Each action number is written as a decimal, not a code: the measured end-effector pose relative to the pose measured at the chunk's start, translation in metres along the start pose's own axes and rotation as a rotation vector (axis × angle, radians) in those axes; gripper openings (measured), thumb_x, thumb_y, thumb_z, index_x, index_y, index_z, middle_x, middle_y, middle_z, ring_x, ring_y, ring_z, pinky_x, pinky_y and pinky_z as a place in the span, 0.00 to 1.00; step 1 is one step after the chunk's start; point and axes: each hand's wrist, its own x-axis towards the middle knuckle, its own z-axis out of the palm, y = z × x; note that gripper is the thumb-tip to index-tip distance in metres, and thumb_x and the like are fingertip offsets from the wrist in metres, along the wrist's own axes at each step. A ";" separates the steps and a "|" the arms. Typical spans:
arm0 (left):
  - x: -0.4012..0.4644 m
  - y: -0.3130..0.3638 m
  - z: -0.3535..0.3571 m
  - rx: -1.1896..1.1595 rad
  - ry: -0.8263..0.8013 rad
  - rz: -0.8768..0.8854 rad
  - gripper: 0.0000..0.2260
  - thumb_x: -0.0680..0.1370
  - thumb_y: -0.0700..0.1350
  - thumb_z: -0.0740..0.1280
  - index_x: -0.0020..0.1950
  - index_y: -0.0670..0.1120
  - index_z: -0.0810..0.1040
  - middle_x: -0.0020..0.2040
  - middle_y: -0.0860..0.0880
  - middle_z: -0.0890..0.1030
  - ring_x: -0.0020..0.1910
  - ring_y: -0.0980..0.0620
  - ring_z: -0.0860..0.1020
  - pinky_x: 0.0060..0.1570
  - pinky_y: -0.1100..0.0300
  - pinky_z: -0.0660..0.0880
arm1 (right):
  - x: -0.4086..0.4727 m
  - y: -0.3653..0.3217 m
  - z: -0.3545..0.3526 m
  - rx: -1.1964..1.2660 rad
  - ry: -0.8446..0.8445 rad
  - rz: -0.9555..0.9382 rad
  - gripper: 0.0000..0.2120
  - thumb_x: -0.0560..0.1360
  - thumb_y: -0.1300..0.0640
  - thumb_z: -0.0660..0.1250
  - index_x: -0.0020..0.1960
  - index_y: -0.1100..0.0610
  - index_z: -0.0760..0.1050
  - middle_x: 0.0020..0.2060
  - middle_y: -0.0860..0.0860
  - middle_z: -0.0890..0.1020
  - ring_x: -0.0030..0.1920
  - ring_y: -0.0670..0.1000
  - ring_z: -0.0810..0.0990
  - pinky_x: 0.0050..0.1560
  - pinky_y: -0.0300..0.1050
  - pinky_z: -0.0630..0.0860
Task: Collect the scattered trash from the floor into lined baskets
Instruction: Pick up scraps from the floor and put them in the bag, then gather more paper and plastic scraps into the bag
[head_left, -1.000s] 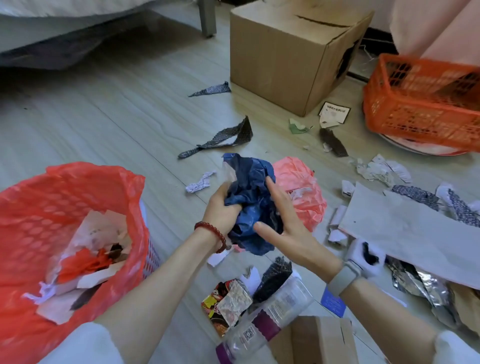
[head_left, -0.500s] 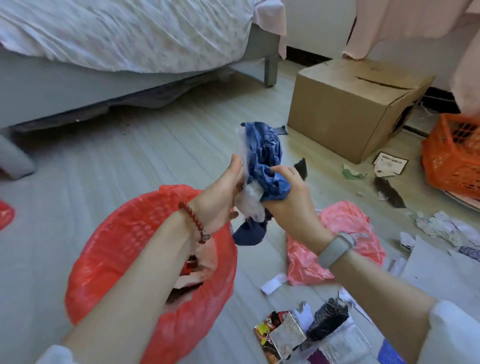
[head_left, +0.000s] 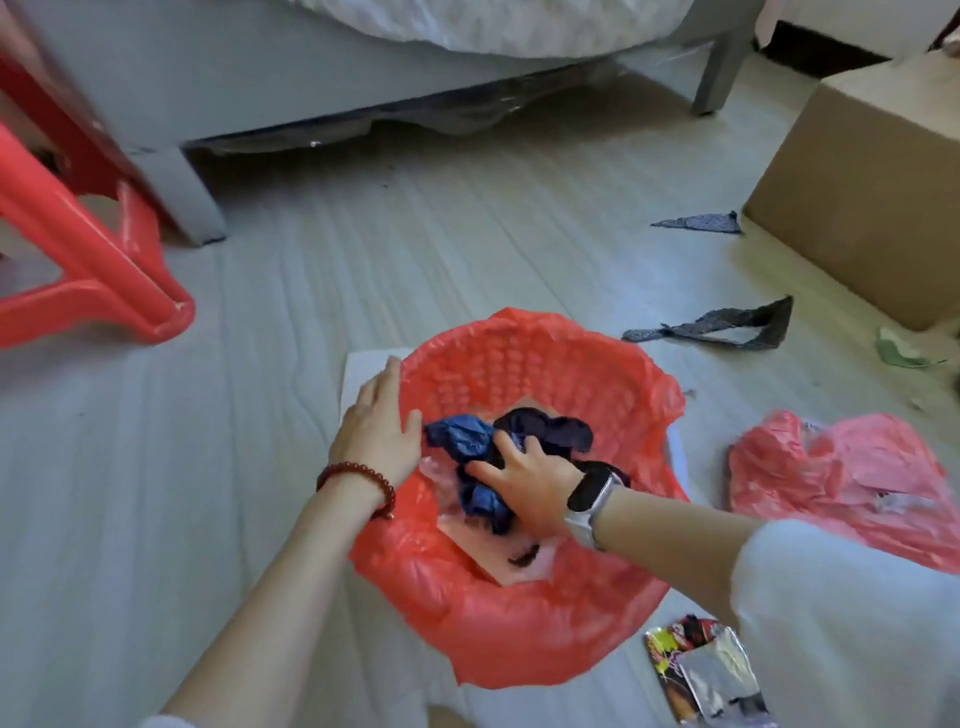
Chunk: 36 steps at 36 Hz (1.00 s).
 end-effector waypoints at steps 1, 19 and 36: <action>-0.001 -0.003 0.002 0.019 0.023 0.015 0.26 0.80 0.44 0.56 0.76 0.49 0.50 0.74 0.45 0.59 0.68 0.43 0.66 0.61 0.50 0.67 | 0.010 0.001 0.009 -0.024 -0.031 -0.021 0.35 0.74 0.59 0.62 0.75 0.49 0.48 0.70 0.63 0.53 0.62 0.66 0.66 0.50 0.58 0.75; -0.003 0.012 -0.002 0.156 0.118 -0.010 0.24 0.78 0.48 0.59 0.74 0.49 0.57 0.75 0.45 0.54 0.73 0.44 0.55 0.70 0.39 0.50 | -0.018 0.011 -0.049 0.214 -0.351 -0.035 0.38 0.71 0.41 0.66 0.73 0.36 0.47 0.74 0.52 0.33 0.70 0.61 0.63 0.67 0.53 0.67; -0.087 0.218 0.120 -0.200 0.077 0.890 0.16 0.72 0.42 0.56 0.54 0.40 0.77 0.54 0.40 0.77 0.51 0.40 0.77 0.51 0.50 0.76 | -0.217 0.171 0.014 0.665 0.351 0.519 0.10 0.77 0.63 0.60 0.55 0.59 0.78 0.49 0.54 0.83 0.47 0.52 0.81 0.54 0.49 0.77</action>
